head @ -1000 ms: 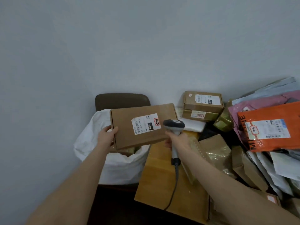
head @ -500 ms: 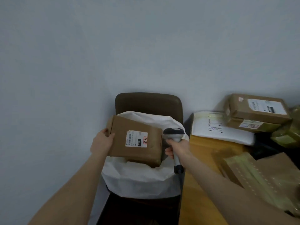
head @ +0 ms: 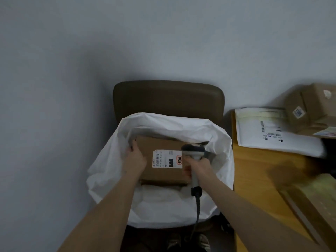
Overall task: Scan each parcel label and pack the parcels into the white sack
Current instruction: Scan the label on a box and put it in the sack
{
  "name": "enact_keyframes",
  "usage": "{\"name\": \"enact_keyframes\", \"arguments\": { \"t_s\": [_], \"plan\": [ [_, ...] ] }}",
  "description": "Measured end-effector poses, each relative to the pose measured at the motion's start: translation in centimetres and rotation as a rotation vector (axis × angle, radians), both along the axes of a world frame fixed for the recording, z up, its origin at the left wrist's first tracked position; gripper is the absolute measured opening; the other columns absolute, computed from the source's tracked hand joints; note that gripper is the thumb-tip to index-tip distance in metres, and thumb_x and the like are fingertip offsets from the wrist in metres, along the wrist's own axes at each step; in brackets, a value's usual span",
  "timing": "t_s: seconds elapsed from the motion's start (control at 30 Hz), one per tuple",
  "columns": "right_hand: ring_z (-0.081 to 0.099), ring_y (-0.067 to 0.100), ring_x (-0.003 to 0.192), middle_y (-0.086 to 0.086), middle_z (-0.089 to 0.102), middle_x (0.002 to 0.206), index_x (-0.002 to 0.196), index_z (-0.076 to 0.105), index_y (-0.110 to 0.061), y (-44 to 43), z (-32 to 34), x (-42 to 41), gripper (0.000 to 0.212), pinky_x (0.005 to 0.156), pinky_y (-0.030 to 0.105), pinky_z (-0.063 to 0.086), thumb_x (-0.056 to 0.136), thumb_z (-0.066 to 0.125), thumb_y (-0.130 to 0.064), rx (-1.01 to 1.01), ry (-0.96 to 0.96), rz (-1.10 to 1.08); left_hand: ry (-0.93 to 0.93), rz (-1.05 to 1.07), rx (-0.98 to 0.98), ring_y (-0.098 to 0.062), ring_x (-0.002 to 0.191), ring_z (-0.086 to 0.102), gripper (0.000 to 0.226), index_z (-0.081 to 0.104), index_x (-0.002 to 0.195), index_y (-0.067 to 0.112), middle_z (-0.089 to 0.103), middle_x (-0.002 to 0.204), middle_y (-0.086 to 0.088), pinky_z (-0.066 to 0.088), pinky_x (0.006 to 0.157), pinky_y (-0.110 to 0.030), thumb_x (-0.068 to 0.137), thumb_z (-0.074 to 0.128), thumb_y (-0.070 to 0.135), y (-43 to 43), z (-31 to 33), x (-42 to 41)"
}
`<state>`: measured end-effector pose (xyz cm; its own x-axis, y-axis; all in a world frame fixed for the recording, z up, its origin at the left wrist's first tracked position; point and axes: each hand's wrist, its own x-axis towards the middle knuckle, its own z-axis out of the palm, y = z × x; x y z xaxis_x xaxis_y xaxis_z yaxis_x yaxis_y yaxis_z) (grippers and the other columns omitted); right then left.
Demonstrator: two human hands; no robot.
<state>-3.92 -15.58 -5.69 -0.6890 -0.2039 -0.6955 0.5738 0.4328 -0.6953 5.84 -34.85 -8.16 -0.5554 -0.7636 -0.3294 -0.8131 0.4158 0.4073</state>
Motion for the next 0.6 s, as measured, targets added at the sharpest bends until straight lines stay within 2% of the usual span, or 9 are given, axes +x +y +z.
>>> {"name": "enact_keyframes", "arguments": {
  "t_s": [0.07,0.1,0.17,0.27,0.37,0.5,0.6],
  "plan": [
    [0.070,0.023,0.065,0.011,0.073,0.077,0.094,0.066,-0.004,-0.7,-1.0,-0.4,0.022,0.064,0.033,0.059,0.086,0.069,-0.025,0.005,-0.016,-0.010,-0.139,-0.241,-0.145,-0.034,0.139,0.026,0.073,0.012,0.151,0.017,0.018,0.152,-0.018,0.033,0.110,-0.044,0.093,0.054,0.028,1.1,-2.0,-0.1],
    [0.070,0.024,0.066,0.011,0.073,0.078,0.093,0.066,-0.004,-0.9,-1.5,-0.5,0.022,0.064,0.033,0.059,0.087,0.068,-0.026,0.014,-0.022,-0.015,-0.203,-0.364,-0.154,-0.033,0.143,0.017,0.074,0.013,0.152,0.021,0.012,0.155,-0.016,0.028,0.113,-0.045,0.092,0.056,0.032,1.8,-2.9,-0.3],
    [0.070,0.023,0.064,0.011,0.073,0.077,0.093,0.066,-0.004,-1.3,-2.6,-0.7,0.022,0.064,0.034,0.060,0.087,0.069,-0.026,0.024,-0.027,-0.038,-0.339,-0.497,-0.039,-0.031,0.146,0.008,0.079,0.012,0.152,0.029,0.007,0.158,-0.013,0.021,0.116,-0.047,0.089,0.060,0.035,3.0,-4.8,-0.8],
    [0.069,0.021,0.059,0.010,0.072,0.074,0.090,0.065,-0.006,-1.4,-4.6,-1.2,0.021,0.062,0.034,0.060,0.084,0.072,-0.025,0.024,-0.034,-0.058,-0.458,-0.553,0.116,-0.033,0.144,0.010,0.088,0.011,0.152,0.035,0.002,0.159,-0.010,0.024,0.114,-0.051,0.084,0.067,0.036,4.2,-7.7,-1.6],
    [0.071,0.025,0.064,0.008,0.072,0.066,0.080,0.066,-0.008,-1.1,-6.2,-1.7,0.018,0.073,0.043,0.061,0.082,0.072,-0.025,0.032,-0.036,-0.027,-0.479,-0.577,0.105,-0.036,0.146,0.002,0.084,0.012,0.151,0.037,-0.007,0.160,-0.010,0.024,0.114,-0.051,0.086,0.065,0.031,4.7,-9.9,-2.1],
    [0.067,0.020,0.055,0.008,0.070,0.061,0.081,0.063,-0.008,-0.1,-6.6,-1.6,0.016,0.058,0.033,0.058,0.085,0.071,-0.021,0.005,-0.078,-0.049,-0.466,-0.585,0.084,-0.036,0.145,0.004,0.077,0.016,0.151,0.035,-0.005,0.160,-0.012,0.026,0.114,-0.049,0.089,0.061,0.029,4.9,-10.1,-2.2],
    [0.066,0.018,0.051,0.010,0.070,0.064,0.083,0.061,-0.009,0.8,-4.8,-0.8,0.016,0.050,0.027,0.056,0.087,0.070,-0.022,0.000,-0.112,-0.085,-0.394,-0.564,0.060,-0.031,0.143,0.018,0.067,0.028,0.148,0.026,0.009,0.158,-0.012,0.031,0.112,-0.046,0.089,0.060,0.027,5.2,-8.0,-2.1]
  ]
}}
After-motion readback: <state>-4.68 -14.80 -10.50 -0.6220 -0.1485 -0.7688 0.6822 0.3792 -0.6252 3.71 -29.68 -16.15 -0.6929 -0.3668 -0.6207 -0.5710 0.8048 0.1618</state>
